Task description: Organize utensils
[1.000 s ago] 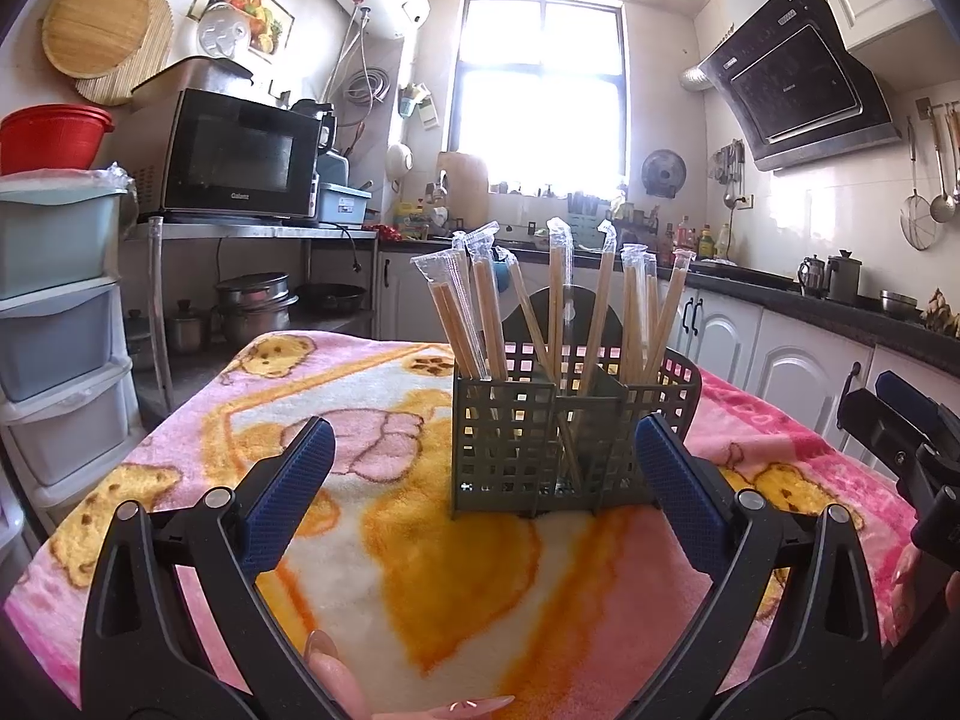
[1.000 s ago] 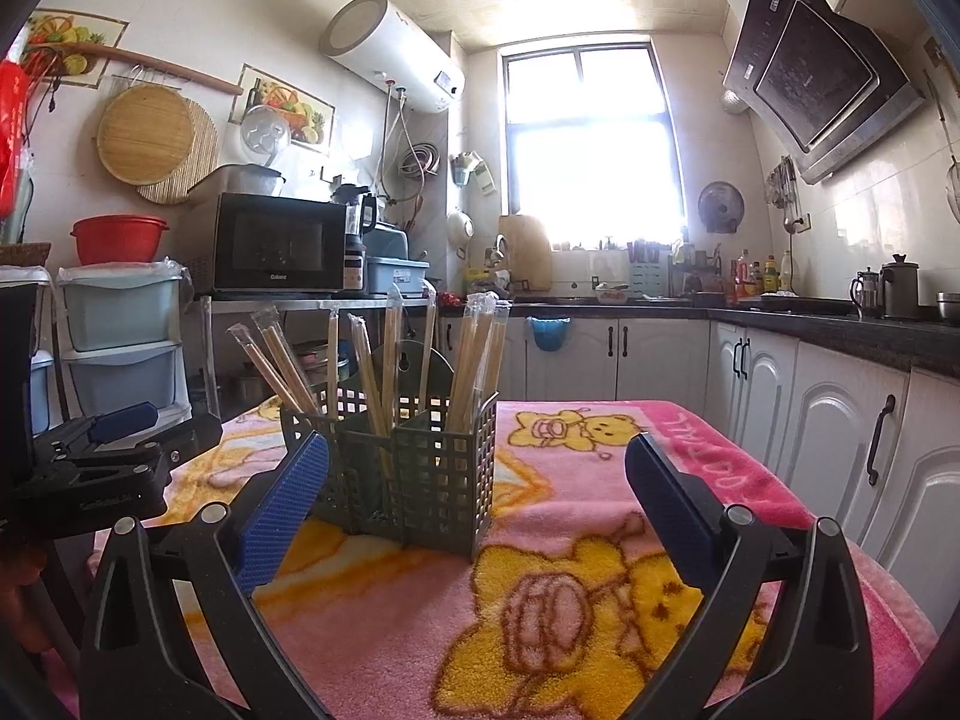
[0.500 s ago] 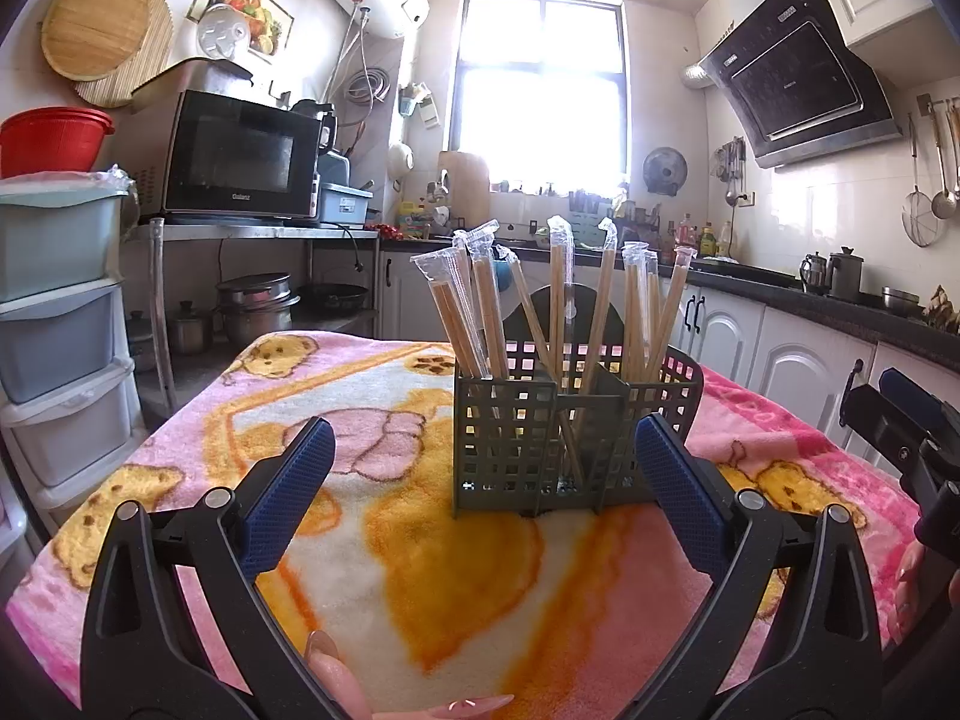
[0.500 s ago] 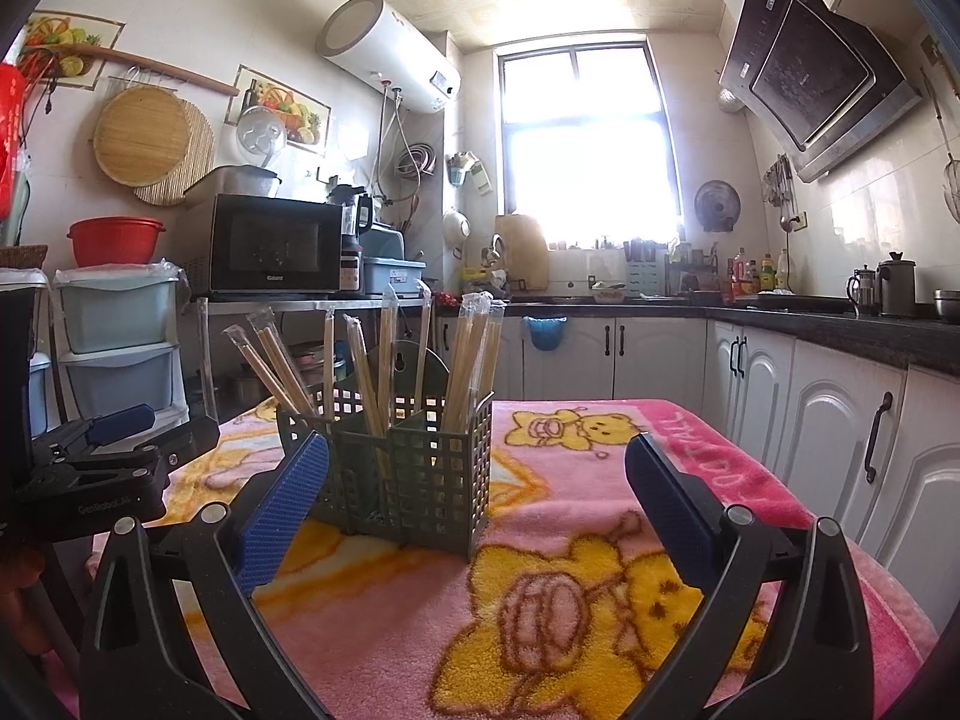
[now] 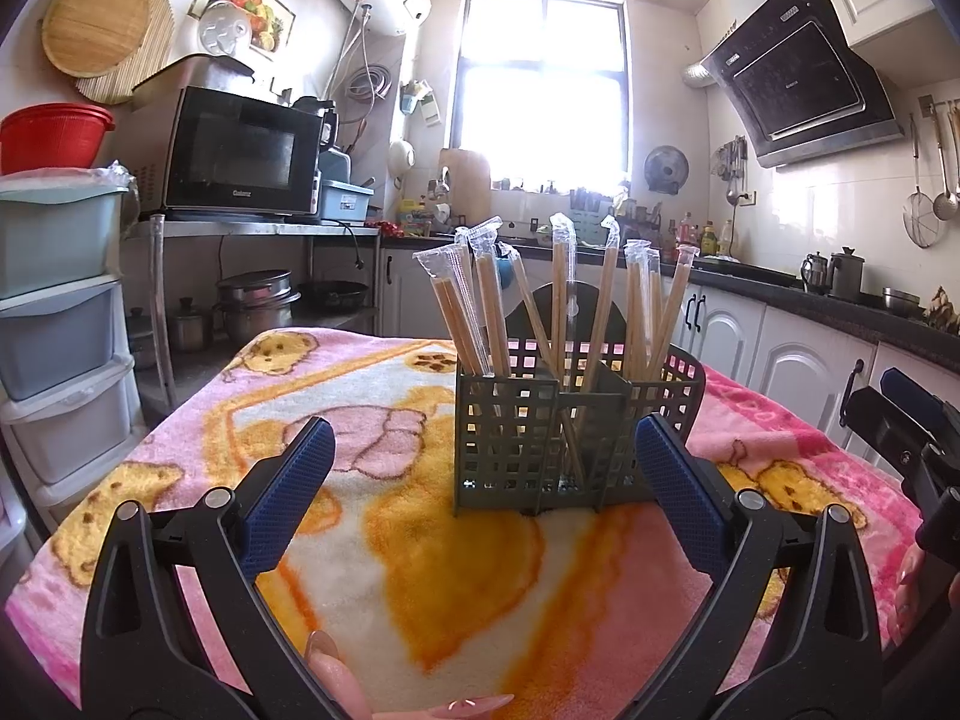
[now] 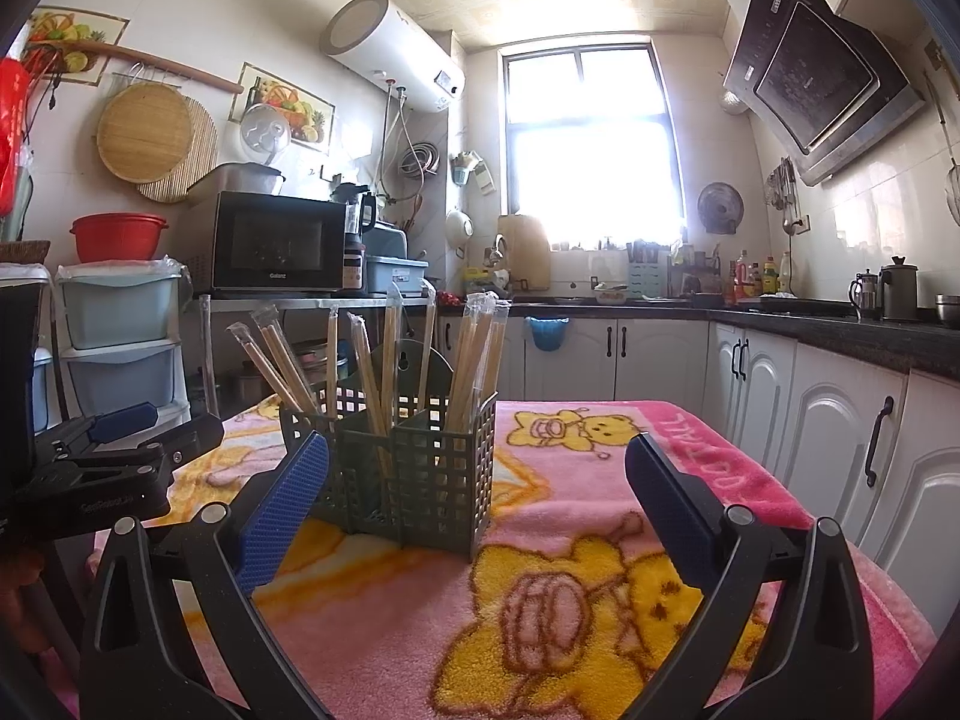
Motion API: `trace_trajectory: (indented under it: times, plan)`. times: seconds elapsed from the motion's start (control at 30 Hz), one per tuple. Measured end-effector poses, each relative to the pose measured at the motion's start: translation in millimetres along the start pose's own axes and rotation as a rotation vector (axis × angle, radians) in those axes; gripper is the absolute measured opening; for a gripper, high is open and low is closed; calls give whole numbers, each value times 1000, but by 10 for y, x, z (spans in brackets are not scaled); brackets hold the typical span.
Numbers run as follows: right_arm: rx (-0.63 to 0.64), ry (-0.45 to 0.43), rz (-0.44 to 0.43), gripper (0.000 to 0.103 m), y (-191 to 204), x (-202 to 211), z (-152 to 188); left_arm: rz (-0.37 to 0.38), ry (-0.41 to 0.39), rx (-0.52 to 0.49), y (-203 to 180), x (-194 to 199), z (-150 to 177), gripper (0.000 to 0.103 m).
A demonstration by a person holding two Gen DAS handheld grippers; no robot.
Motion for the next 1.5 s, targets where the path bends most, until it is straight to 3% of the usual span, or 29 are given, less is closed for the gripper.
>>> trace_trajectory:
  times: [1.1,1.5]
  plan:
    - [-14,3,25,97,-11,27,-5,11,37,1,43,-69,34,93]
    - [-44,22,55,97,-51,-1,7,-18,51,33,121,-94,26,93]
Point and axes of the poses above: each gripper's, at about its wrist camera, not at the fingertips, and x roughly against the way its jaws point, y to its left, z to its underside, the point moved 2 cm from there along -x, roughly the way its jaws point
